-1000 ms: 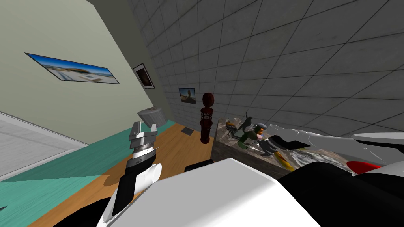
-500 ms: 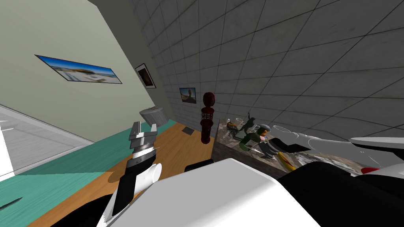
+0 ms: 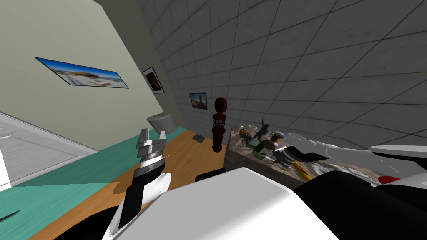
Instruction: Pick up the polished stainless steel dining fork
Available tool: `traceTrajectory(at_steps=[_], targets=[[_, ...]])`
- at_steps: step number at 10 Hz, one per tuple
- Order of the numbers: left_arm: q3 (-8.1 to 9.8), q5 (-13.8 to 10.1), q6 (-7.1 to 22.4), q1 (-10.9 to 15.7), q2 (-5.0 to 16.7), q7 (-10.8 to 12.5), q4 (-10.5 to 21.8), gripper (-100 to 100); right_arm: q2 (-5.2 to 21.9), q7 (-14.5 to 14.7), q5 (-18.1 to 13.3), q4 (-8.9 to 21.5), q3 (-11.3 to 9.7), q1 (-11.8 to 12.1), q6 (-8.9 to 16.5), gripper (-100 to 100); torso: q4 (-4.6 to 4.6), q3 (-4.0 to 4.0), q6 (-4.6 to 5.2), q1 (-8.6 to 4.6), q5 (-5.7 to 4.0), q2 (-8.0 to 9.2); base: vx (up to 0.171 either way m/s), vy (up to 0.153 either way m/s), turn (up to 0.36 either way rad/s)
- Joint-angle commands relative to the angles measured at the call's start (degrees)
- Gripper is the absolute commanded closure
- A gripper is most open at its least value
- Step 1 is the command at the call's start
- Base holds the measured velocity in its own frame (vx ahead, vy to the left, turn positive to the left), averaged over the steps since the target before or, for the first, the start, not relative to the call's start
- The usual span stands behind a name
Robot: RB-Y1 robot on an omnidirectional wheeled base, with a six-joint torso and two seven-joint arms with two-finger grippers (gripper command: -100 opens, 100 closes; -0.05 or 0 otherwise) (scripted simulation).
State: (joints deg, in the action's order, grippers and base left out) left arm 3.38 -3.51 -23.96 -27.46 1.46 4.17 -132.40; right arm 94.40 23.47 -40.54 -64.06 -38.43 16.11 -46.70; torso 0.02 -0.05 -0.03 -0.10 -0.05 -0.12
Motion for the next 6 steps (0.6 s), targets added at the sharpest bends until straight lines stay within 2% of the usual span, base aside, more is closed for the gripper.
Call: traceTrajectory(at_steps=[1,2,3,4,5,6], targets=[[0.0,0.0,0.0,0.0,0.0,0.0,0.0,0,0.0,0.0,0.0,0.0,0.0,0.0,0.0,100,0.0,0.0,0.0,0.0,0.0,0.0,0.0,0.0,0.0],[0.0,0.0,0.0,0.0,0.0,0.0,0.0,0,0.0,0.0,0.0,0.0,0.0,0.0,0.0,0,0.0,-0.01,0.0,-0.01,0.0,-0.01,0.0,0.0,0.0],[0.0,0.0,0.0,0.0,0.0,0.0,0.0,0,1.88,-0.46,0.3,-0.75,0.28,-0.56,-0.96,100,0.0,-0.01,0.0,-0.01,0.0,-0.01,-0.006,0.0,-0.088],[0.0,0.0,0.0,0.0,0.0,0.0,0.0,0,2.57,-0.59,0.47,-1.02,0.36,-0.69,-1.39,100,0.01,0.01,0.04,0.01,0.06,0.02,-0.009,-0.001,-0.083],[0.0,0.0,0.0,0.0,0.0,0.0,0.0,0,1.96,-0.24,0.39,-0.63,0.3,-0.54,-1.08,100,0.02,0.02,0.01,0.04,0.06,0.03,0.0,0.0,0.0],[0.0,0.0,0.0,0.0,0.0,0.0,0.0,0,2.08,-0.38,0.36,-0.65,0.32,-0.63,-1.22,0,0.01,0.01,0.0,0.03,0.02,0.02,0.0,0.0,0.0]])
